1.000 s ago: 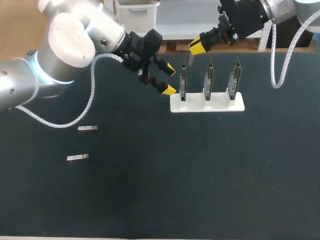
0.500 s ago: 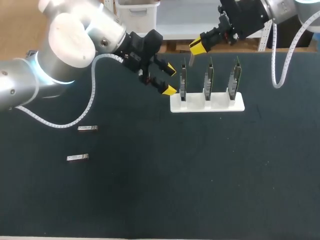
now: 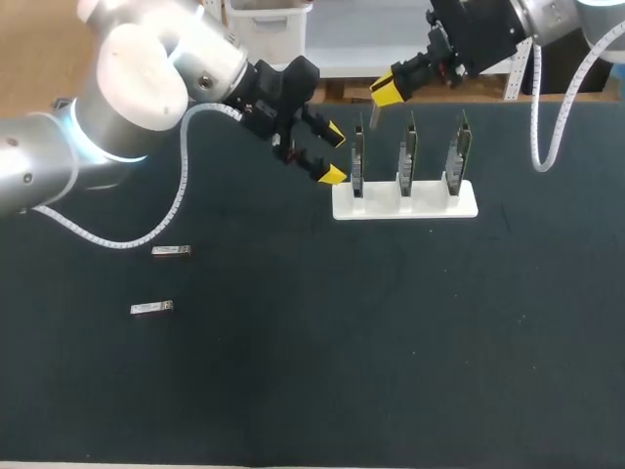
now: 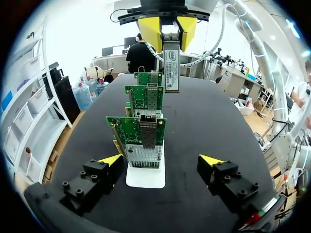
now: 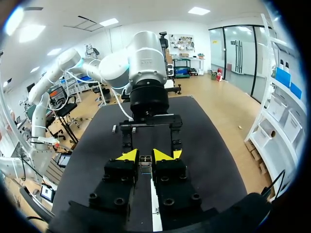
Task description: Pick up the optical module with the left hand, and insert it into the network port with the right hand.
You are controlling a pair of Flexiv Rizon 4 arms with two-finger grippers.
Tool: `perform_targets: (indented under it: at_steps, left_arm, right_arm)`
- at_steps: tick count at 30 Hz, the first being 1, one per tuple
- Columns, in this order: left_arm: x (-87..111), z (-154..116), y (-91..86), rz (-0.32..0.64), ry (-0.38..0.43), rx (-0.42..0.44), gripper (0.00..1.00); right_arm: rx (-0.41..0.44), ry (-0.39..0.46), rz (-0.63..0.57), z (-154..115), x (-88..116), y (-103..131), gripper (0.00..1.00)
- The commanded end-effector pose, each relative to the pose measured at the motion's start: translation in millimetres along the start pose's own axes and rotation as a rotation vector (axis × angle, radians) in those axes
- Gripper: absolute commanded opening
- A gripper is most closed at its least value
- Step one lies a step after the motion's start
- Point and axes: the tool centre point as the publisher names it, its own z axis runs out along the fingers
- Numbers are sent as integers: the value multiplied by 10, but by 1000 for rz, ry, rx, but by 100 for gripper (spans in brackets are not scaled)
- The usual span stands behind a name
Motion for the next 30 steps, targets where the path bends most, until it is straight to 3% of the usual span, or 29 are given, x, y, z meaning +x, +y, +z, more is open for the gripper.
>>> perform_targets:
  at_steps: [1, 30]
  left_arm:
    - [-9, 19, 36, 1, 2, 7, 100]
    - [-13, 23, 34, 12, 8, 30, 100]
  right_arm:
    - [5, 0, 0, -3, -2, 20, 0]
    - [-5, 42, -73, 115, -72, -110, 0]
